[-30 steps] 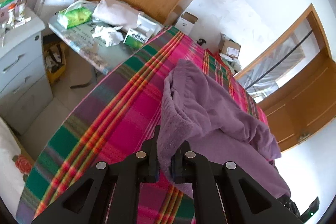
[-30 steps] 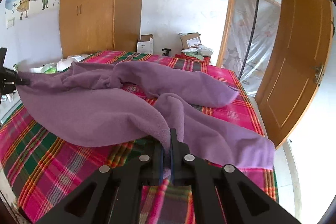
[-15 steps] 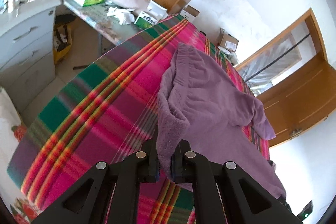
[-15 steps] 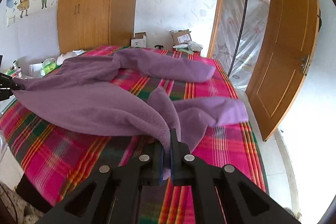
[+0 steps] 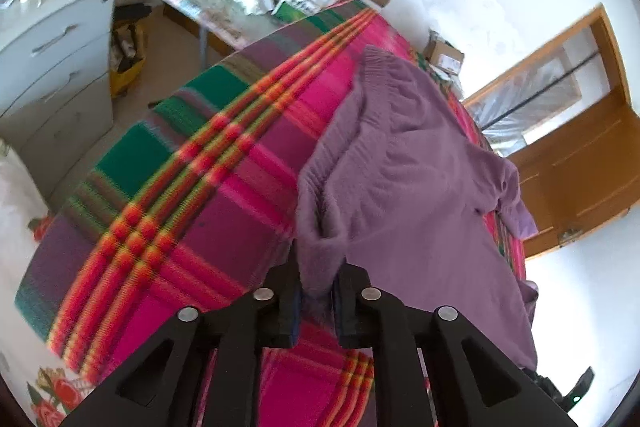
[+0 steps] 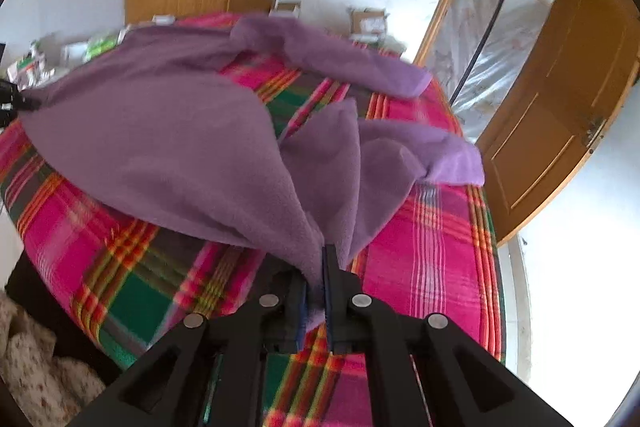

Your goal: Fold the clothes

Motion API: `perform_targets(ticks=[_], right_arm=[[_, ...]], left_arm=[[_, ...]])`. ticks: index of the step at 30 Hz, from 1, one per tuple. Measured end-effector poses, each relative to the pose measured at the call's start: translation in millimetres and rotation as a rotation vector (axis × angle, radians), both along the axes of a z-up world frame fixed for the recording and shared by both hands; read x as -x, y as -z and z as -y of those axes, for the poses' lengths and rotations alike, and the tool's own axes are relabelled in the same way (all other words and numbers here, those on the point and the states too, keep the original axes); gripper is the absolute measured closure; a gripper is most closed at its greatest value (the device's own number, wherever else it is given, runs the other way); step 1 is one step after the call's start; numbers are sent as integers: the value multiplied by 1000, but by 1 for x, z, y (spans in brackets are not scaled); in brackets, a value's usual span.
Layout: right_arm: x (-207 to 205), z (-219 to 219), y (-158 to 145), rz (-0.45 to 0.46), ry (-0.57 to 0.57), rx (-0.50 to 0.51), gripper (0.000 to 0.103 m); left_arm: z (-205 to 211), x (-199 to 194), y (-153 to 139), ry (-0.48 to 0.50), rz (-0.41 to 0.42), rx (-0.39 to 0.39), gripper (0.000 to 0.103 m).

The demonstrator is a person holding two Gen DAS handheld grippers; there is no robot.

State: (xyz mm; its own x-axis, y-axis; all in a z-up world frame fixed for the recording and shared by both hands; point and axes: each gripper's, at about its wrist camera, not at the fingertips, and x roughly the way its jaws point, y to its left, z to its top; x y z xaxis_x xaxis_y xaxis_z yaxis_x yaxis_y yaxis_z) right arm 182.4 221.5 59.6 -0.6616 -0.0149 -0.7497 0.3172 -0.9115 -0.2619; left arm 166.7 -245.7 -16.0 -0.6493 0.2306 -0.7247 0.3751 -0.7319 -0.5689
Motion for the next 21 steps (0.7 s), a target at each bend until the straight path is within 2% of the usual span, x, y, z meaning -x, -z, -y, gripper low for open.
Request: perform_targets(ticks=[6, 8, 11, 14, 16, 18, 21], right_arm=[[-6, 2, -15, 62, -45, -68, 94], [-5, 3, -26, 76, -68, -41, 93], [4, 10, -42, 72, -91, 11, 92], [18, 21, -52, 68, -109, 72, 92], [30, 30, -54, 72, -115, 110, 92], [41, 38, -55, 83, -120, 123, 92], [55, 47, -55, 100, -120, 112, 90]], left_arm=[[21, -8, -17, -23, -30, 52, 85], [28, -1, -24, -25, -48, 58, 85], [32, 22, -32, 4, -85, 55, 85], [37, 48, -33, 19, -96, 6, 85], [34, 71, -33, 72, -107, -31, 85], [31, 95, -32, 114, -97, -61, 81], [27, 123, -31, 150, -65, -56, 80]])
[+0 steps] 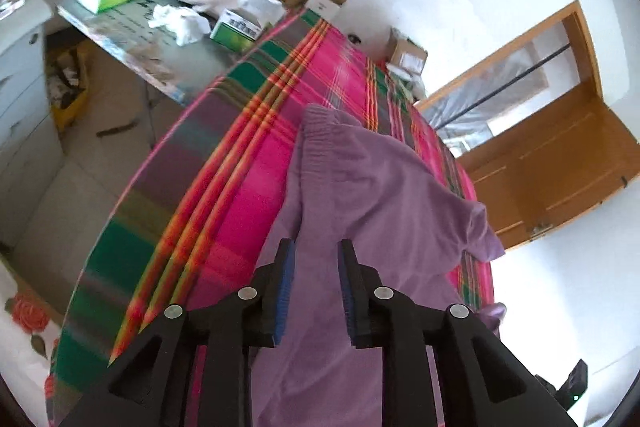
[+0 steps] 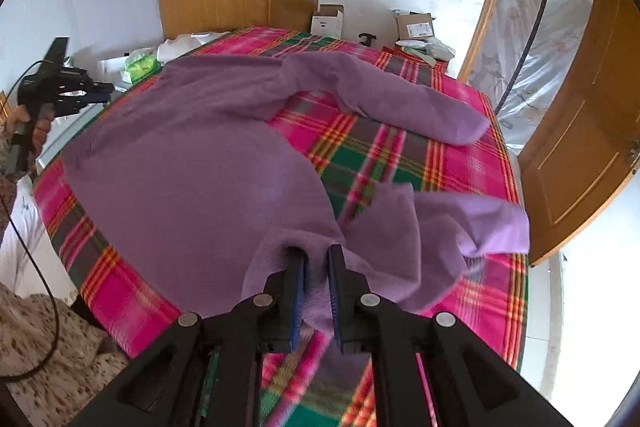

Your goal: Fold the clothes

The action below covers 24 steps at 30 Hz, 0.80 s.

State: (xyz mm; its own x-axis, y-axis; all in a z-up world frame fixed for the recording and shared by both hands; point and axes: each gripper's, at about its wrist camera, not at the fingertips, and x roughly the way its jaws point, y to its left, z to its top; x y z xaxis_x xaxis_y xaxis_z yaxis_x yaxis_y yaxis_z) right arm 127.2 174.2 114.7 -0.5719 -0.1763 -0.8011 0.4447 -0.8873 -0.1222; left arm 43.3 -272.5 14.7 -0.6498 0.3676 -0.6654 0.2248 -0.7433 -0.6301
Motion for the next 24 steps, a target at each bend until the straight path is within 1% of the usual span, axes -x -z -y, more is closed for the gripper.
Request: perform_targets(ticks=[1, 2, 3, 6, 9, 12, 14, 16, 18, 19, 22, 24], right_arm=[[3, 1, 1, 6, 5, -32, 88], [5, 1, 2, 12, 13, -86, 87], [6, 1, 2, 15, 20, -125, 86], [9, -9, -2, 55, 33, -173, 85], [13, -14, -9, 57, 47, -224, 82], [28, -9, -21, 20, 29, -186, 82], [47, 2, -26, -7, 5, -146, 78], [67, 15, -28, -16, -19, -122, 77], [86, 28, -30, -16, -48, -90, 77], [89, 31, -29, -5, -60, -94, 77], [91, 31, -22, 33, -73, -164, 77], [90, 23, -14, 73, -50, -230, 77]], left_arm=[[-1, 8, 0, 15, 6, 1, 80], [-1, 16, 0, 21, 15, -4, 80], [1, 22, 0, 22, 21, 0, 77], [7, 40, 1, 21, 31, 10, 76], [15, 56, 0, 12, 31, -3, 76], [21, 74, 0, 3, 34, -11, 76], [23, 87, 1, -4, 44, -22, 76], [25, 100, 5, -6, 57, -47, 76], [26, 109, 7, -17, 64, -47, 76], [27, 113, 7, -16, 64, -46, 76], [29, 124, 10, -12, 72, -44, 76], [30, 130, 14, -11, 87, -43, 76]])
